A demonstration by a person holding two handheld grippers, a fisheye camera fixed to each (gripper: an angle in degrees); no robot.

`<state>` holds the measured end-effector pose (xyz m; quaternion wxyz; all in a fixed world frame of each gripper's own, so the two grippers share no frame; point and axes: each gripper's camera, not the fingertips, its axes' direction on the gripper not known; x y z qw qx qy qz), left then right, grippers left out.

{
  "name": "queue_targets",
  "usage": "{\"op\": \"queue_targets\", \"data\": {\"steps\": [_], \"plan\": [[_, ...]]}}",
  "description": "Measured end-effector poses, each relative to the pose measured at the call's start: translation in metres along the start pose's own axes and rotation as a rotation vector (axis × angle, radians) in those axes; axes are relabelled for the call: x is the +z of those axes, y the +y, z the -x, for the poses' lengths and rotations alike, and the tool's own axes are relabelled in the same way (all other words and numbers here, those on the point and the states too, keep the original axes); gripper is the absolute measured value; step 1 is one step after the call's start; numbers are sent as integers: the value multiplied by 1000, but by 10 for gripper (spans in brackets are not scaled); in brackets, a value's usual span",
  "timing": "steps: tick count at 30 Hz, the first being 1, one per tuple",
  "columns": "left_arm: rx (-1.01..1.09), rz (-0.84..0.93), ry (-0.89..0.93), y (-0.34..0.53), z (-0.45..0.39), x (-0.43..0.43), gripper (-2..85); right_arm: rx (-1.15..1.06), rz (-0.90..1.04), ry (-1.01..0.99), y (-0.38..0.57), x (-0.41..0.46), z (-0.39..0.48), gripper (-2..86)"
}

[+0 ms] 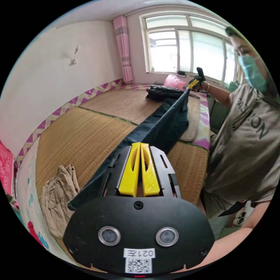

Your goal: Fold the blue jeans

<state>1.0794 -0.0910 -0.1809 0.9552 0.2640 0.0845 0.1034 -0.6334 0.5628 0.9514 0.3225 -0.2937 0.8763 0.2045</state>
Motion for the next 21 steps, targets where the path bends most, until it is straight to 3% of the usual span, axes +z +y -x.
{"op": "queue_targets", "data": {"steps": [5,11,14,18,21], "plan": [[-96,-57,42,97,-110,-46,-10,-6,0,-59,63,-12,98,-10],[-484,-40,240,255,-154,34,-10,298,139,-142,165,87,148,-2],[-653,-228,315,314,-150,29,-10,446,-41,-205,200,83,148,-1],[-704,-435,200,346,-157,-28,-9,369,-216,-295,203,37,165,-5],[-677,-396,41,326,-159,-47,-9,354,-312,-180,193,11,171,-6]]}}
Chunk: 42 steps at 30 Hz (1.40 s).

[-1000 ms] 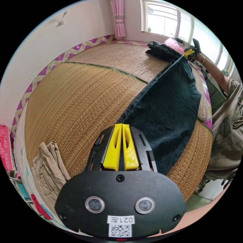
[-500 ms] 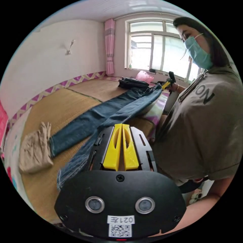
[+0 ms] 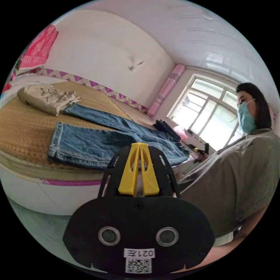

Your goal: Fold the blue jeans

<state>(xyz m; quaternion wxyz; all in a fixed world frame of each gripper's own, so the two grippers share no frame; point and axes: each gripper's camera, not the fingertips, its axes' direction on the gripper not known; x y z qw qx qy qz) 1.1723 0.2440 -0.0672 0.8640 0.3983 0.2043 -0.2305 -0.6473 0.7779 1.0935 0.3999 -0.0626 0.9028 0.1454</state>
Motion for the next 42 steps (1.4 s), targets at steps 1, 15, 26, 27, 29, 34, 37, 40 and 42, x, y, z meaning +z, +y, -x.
{"op": "queue_targets", "data": {"steps": [1,15,26,27,29,34,37,40,42], "plan": [[10,19,-30,-6,-2,5,-9,-7,-8,81,-8,2,3,-6],[-102,377,-130,-11,32,93,-9,-38,422,614,-37,144,-12,-7],[-210,108,-8,67,37,12,-9,82,405,600,-23,159,-9,-6],[-192,86,0,75,27,4,-9,100,399,582,-21,158,-12,-6],[-183,60,-25,86,10,-8,-9,115,393,560,-18,158,-16,-6],[-188,-30,-136,108,-28,-40,-4,187,292,470,-7,143,-13,-3],[-188,-42,-225,124,-45,-60,36,287,13,466,13,97,11,8],[-303,-55,-231,150,-40,-79,85,480,-153,494,54,61,28,63],[-425,-85,-197,178,-27,-90,100,606,-178,505,81,51,34,88]]}}
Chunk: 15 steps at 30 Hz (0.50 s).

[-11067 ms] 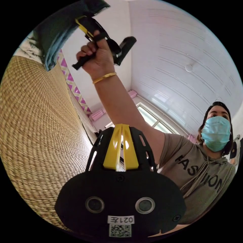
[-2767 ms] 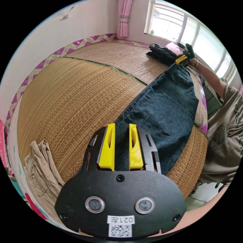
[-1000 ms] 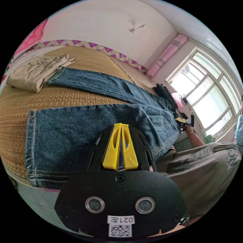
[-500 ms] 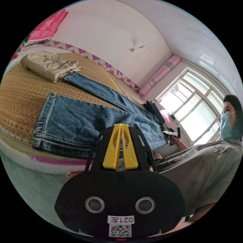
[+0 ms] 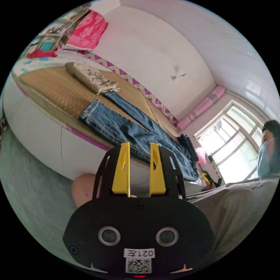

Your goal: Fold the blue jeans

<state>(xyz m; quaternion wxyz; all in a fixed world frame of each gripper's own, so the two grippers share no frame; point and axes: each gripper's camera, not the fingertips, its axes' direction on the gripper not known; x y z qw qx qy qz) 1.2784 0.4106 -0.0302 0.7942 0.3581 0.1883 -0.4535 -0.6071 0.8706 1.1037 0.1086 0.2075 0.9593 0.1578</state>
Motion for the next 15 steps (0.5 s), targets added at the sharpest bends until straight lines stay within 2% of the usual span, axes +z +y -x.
{"op": "queue_targets", "data": {"steps": [5,10,15], "plan": [[-158,-53,-21,28,36,-5,99,271,-28,27,47,-6,-39,104],[-257,-54,19,30,57,11,95,488,-31,-118,51,25,-78,106],[-357,-54,80,27,82,22,92,595,-38,-235,48,44,-96,102]]}}
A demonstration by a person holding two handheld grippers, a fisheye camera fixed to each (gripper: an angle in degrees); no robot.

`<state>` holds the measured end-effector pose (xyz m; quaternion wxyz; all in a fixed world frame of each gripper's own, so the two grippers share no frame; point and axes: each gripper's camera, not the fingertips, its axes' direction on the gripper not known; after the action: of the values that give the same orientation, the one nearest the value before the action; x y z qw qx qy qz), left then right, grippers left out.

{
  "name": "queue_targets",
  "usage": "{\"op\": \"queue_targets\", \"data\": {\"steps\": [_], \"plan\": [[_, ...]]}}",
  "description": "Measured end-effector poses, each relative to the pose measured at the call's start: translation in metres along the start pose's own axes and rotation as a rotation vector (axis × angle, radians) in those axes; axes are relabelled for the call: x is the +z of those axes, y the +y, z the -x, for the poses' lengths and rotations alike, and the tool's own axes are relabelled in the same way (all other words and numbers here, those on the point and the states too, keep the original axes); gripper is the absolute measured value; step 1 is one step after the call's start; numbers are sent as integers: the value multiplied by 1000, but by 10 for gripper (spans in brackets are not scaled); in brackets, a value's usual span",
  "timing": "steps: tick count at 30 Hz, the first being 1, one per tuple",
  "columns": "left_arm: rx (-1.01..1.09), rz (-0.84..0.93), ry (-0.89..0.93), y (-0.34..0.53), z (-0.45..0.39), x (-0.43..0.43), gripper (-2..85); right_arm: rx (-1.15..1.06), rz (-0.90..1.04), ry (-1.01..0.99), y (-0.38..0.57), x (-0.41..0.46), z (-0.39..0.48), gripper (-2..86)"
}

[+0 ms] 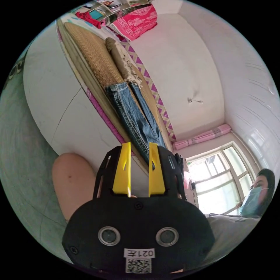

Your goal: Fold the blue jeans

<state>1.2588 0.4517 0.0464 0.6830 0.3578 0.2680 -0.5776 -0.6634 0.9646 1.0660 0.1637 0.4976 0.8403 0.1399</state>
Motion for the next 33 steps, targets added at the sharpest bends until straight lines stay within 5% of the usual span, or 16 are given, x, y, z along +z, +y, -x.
{"op": "queue_targets", "data": {"steps": [11,23,33], "plan": [[-75,-1,68,-27,20,36,89,65,-2,-78,-12,4,-25,89],[-68,22,55,-74,17,54,-9,73,1,-160,-22,-11,-35,21],[176,156,-26,-188,-109,106,-9,-3,50,-332,-82,-11,30,1]]}}
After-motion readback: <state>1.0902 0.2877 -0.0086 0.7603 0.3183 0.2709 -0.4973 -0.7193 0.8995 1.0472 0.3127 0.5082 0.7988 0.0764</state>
